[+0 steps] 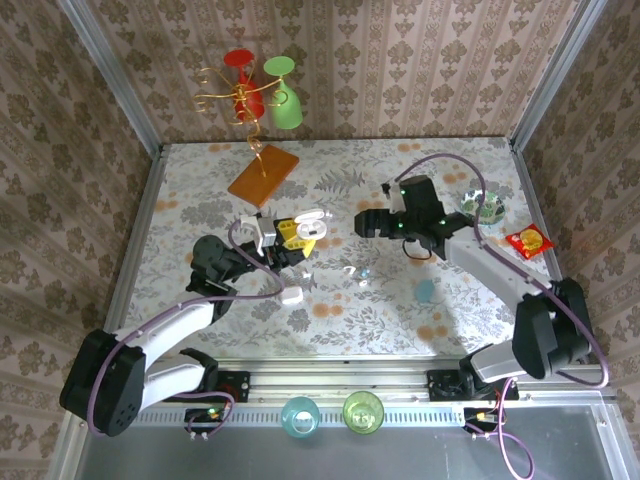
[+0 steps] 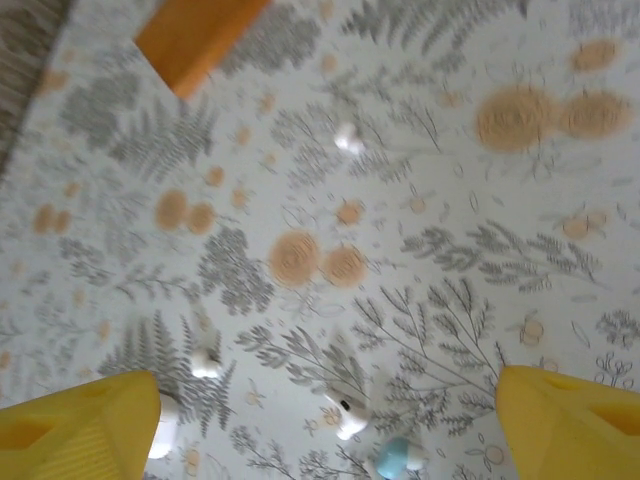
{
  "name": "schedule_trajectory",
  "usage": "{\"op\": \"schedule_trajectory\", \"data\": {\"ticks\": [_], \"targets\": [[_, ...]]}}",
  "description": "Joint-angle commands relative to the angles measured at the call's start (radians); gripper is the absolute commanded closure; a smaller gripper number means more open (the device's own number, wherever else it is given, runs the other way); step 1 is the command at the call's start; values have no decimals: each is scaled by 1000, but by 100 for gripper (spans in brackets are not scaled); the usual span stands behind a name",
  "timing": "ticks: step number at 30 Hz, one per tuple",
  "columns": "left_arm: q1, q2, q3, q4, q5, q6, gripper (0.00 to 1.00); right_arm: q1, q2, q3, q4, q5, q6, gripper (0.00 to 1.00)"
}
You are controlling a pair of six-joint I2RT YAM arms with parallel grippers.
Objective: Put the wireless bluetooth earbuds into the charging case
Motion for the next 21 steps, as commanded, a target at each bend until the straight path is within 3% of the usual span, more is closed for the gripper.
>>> {"op": "schedule_trajectory", "data": {"ticks": [1,12,15,21], "targets": [[10,-24,-7,-12,3,29,71,25,56,33,-93,53,13,16],[10,-30,-9,-24,-10,37,71,77,338,207,-45,62,23,40],[8,-29,-11,-21,-11,32,71,83,439,323,-87,119,-7,49],[7,-26,-9,-22,-6,37,71,106,639,564,-208,251,-26,52]]}}
